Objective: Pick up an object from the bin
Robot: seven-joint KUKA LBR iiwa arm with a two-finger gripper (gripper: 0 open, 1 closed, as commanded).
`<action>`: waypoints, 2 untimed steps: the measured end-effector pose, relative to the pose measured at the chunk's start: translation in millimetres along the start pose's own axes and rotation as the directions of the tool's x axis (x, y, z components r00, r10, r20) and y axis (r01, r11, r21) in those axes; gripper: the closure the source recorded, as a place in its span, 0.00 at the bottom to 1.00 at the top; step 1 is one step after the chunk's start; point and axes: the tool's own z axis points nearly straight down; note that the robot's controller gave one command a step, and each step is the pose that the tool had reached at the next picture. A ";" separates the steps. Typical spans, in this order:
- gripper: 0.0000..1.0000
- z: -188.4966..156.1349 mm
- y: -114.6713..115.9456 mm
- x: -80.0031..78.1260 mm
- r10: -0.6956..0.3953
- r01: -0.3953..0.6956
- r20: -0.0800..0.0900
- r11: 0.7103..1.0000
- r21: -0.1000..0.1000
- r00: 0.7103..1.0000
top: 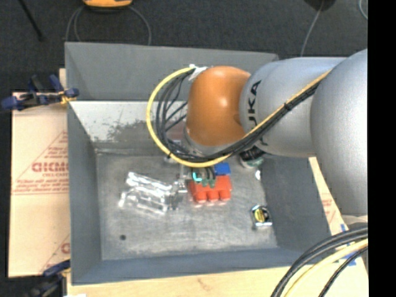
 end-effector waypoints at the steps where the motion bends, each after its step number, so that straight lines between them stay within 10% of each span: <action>1: 0.00 59.7 31.1 -8.8 -0.109 0.109 0.009 0.994 0.002 0.994; 2: 1.00 61.2 31.7 -8.7 -0.106 0.106 0.010 0.994 0.000 0.994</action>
Offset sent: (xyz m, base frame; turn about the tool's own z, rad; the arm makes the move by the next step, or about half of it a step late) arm 0.0071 0.0362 -0.0720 -0.1105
